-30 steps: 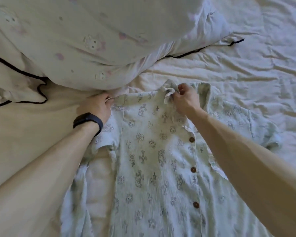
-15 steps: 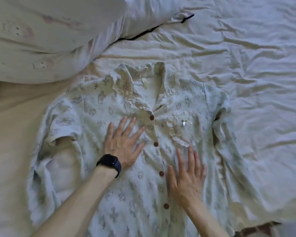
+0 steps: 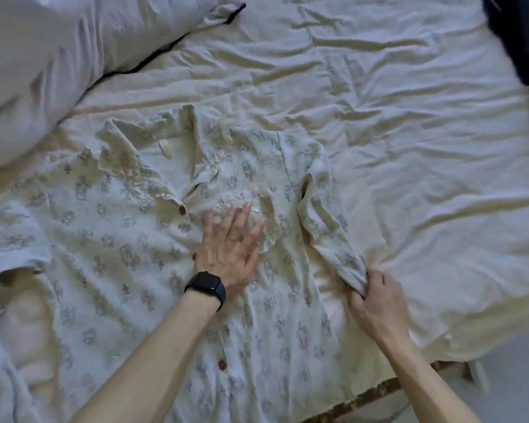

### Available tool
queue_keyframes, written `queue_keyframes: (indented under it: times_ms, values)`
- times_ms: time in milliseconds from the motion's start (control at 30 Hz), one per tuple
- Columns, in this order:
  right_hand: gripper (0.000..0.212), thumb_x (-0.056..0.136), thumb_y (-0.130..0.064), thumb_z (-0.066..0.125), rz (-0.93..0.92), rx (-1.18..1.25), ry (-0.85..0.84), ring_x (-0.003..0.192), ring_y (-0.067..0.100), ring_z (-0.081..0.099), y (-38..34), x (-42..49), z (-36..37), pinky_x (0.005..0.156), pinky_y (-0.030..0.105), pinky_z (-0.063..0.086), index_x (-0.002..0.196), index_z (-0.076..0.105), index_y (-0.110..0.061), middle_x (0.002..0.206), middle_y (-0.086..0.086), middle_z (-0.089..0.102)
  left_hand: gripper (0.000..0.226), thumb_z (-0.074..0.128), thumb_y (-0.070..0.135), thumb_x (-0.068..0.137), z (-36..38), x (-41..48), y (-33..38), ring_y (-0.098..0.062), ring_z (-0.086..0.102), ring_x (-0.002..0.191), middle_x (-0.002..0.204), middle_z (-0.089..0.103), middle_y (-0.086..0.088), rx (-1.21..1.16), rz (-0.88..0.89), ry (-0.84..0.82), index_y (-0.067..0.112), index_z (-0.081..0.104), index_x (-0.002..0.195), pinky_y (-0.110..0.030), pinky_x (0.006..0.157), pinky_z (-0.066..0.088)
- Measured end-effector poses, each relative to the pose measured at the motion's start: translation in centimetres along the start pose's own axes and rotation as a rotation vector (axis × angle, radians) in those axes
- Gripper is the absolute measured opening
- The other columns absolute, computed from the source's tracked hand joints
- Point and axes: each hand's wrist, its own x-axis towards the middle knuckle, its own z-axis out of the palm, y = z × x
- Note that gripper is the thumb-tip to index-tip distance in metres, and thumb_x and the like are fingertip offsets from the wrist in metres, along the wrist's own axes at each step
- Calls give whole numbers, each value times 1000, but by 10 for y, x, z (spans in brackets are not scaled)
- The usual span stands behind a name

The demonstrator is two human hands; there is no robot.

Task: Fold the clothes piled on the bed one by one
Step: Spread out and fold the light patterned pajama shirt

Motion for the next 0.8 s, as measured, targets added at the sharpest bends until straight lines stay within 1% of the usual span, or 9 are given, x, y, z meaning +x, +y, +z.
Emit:
queue_keyframes:
  times_ms: [67, 100, 267, 333, 400, 500, 567, 667, 800]
  values:
    - [24, 82, -20, 67, -46, 155, -12, 90, 31, 60, 7, 25, -32, 72, 37, 42, 106, 67, -20, 97, 8, 70, 58, 2, 61, 97, 3, 14, 19, -21, -28, 146, 158, -34, 6, 35, -40, -73, 49, -25, 147, -53, 103, -39]
    - [19, 81, -18, 66, -55, 224, 19, 88, 31, 62, 12, 37, -51, 69, 35, 40, 100, 67, -21, 92, 5, 70, 57, 0, 63, 96, 3, 17, 26, -22, -26, 148, 159, -28, 7, 41, -80, -108, 50, -20, 148, -54, 105, -38]
    - [39, 71, -17, 46, -246, 299, 561, 87, 44, 60, 42, 110, -157, 69, 45, 47, 103, 67, -11, 104, 19, 62, 55, 17, 54, 100, -13, 23, 45, -24, -15, 153, 168, -7, 7, 24, -226, -291, 50, 8, 154, -61, 117, -16]
    - [37, 74, -13, 41, -267, 238, 718, 88, 46, 56, 60, 147, -180, 68, 48, 46, 102, 66, -11, 102, 22, 60, 54, 28, 48, 100, -26, 32, 54, -24, -9, 154, 168, 0, 6, -5, -276, -330, 48, 16, 152, -61, 119, -9]
    - [36, 76, -11, 42, -220, 149, 677, 93, 48, 54, 74, 176, -183, 75, 51, 44, 100, 68, -9, 104, 24, 59, 56, 33, 44, 99, -40, 41, 64, -27, -1, 154, 168, 3, 3, 26, -314, -380, 45, 17, 153, -59, 121, 0]
    - [39, 82, -11, 54, -41, 72, 313, 129, 43, 41, 94, 194, -159, 104, 53, 34, 118, 69, -17, 136, 22, 50, 53, 35, 42, 100, -63, 60, 87, -36, 19, 148, 162, 19, -6, 162, -339, -460, 37, 23, 152, -56, 118, 19]
    - [51, 82, -10, 63, 64, 128, 148, 143, 35, 26, 108, 194, -146, 116, 52, 23, 130, 63, -28, 153, 15, 36, 48, 34, 40, 101, -81, 82, 104, -39, 34, 138, 152, 34, -11, 297, -331, -513, 30, 34, 148, -52, 110, 32]
    - [54, 81, -18, 62, 158, 315, 104, 137, 34, 33, 124, 188, -135, 114, 50, 29, 135, 58, -27, 147, 13, 41, 43, 37, 38, 99, -106, 123, 128, -34, 45, 128, 141, 47, -11, 378, -338, -435, 19, 51, 135, -46, 101, 37]
    - [67, 79, -46, 59, 315, 756, 205, 125, 33, 48, 127, 190, -134, 102, 39, 38, 134, 49, -10, 131, 14, 54, 39, 38, 37, 97, -117, 183, 157, -31, 50, 117, 132, 52, -9, 100, -155, -93, 19, 51, 129, -43, 93, 40]
